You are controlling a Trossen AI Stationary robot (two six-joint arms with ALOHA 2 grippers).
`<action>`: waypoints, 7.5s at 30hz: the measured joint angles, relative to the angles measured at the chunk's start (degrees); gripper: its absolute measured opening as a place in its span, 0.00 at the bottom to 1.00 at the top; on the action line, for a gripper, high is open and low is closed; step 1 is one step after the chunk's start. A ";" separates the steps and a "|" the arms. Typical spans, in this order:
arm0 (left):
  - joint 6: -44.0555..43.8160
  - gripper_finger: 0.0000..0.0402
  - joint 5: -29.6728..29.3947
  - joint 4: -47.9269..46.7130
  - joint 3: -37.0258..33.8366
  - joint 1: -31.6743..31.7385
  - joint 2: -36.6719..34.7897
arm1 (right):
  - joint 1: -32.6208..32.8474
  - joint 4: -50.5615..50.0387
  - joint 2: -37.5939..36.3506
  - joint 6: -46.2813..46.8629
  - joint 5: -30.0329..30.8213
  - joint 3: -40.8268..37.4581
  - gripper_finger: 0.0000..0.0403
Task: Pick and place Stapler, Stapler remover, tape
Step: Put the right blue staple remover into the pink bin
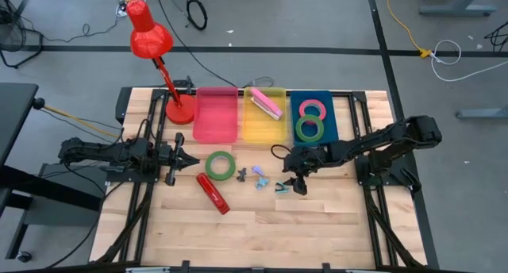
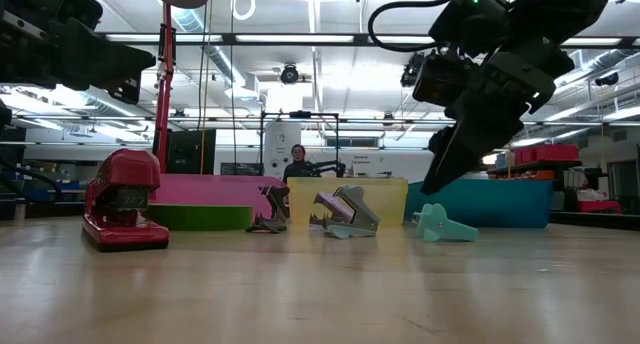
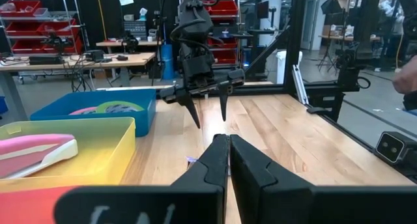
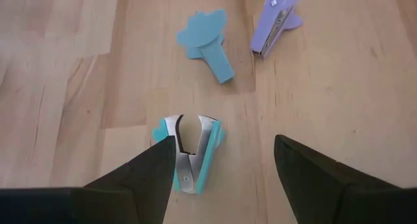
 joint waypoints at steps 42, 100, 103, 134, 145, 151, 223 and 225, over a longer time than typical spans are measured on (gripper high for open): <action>0.00 0.05 0.00 0.01 0.00 0.00 0.00 | 2.36 -16.06 4.50 -0.20 7.33 10.56 0.64; 0.00 0.05 0.01 -0.05 0.01 0.01 0.00 | 2.47 -9.98 11.17 1.49 3.06 10.51 0.30; 0.00 0.05 0.00 -0.05 0.00 0.01 0.00 | 2.47 -9.98 11.17 1.49 3.10 10.51 0.25; 0.00 0.05 0.01 -0.03 0.01 0.01 0.00 | 2.47 -10.15 8.69 -0.17 2.08 10.56 0.01; 0.00 0.05 0.01 -0.03 0.01 0.01 0.00 | 1.38 -8.92 -4.22 -6.94 5.29 10.56 0.00; 0.00 0.05 0.00 0.01 0.01 0.00 0.02 | -0.19 -7.50 -12.16 -11.32 8.73 10.56 0.00; 0.13 0.50 -16.40 19.66 6.93 3.25 11.64 | -10.21 1.82 -27.82 -16.54 -1.55 10.56 0.00; 0.23 0.57 -16.39 19.65 8.34 4.12 14.84 | -10.21 1.82 -27.82 -16.52 -1.55 10.56 0.00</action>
